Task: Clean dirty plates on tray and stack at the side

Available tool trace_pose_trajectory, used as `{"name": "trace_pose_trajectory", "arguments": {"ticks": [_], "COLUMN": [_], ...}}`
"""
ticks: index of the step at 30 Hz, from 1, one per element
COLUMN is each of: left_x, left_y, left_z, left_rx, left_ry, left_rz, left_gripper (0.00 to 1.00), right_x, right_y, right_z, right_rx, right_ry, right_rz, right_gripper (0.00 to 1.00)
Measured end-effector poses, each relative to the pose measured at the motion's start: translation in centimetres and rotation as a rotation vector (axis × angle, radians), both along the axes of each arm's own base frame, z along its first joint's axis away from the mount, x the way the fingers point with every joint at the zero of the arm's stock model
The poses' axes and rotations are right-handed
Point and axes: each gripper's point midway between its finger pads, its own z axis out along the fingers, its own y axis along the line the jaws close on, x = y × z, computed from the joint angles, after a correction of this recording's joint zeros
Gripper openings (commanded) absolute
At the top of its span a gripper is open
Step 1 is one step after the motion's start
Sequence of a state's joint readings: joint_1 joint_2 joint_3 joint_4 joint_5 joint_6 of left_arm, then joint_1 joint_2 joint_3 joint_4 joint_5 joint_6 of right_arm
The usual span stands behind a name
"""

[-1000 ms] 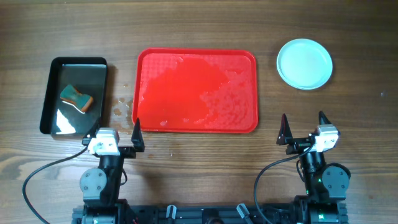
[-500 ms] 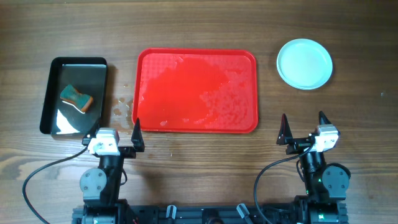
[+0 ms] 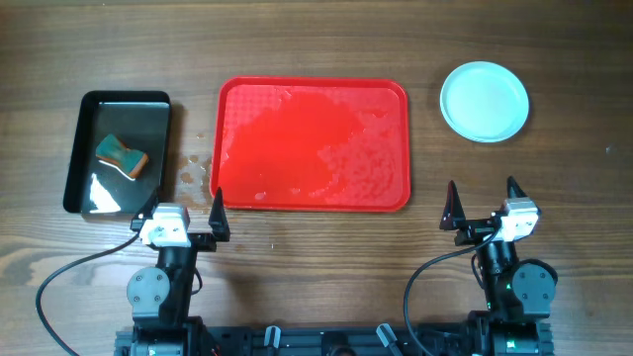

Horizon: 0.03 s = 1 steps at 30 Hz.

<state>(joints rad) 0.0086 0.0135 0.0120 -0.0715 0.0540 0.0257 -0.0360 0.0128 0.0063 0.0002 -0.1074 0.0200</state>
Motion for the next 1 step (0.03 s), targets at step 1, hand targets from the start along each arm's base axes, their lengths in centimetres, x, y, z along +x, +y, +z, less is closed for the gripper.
{"name": "trace_pose_trajectory", "arguments": {"ticks": [1], "left_x": [0.00], "left_y": [0.00], "left_z": [0.01], "left_rx": [0.000], "left_ry": [0.000], "left_rz": [0.000], "left_gripper": [1.00], "right_x": [0.00], "right_y": [0.00], "right_z": [0.00], "right_rx": [0.000], "right_ry": [0.000], "right_rz": [0.000], "right_gripper": [1.00]}}
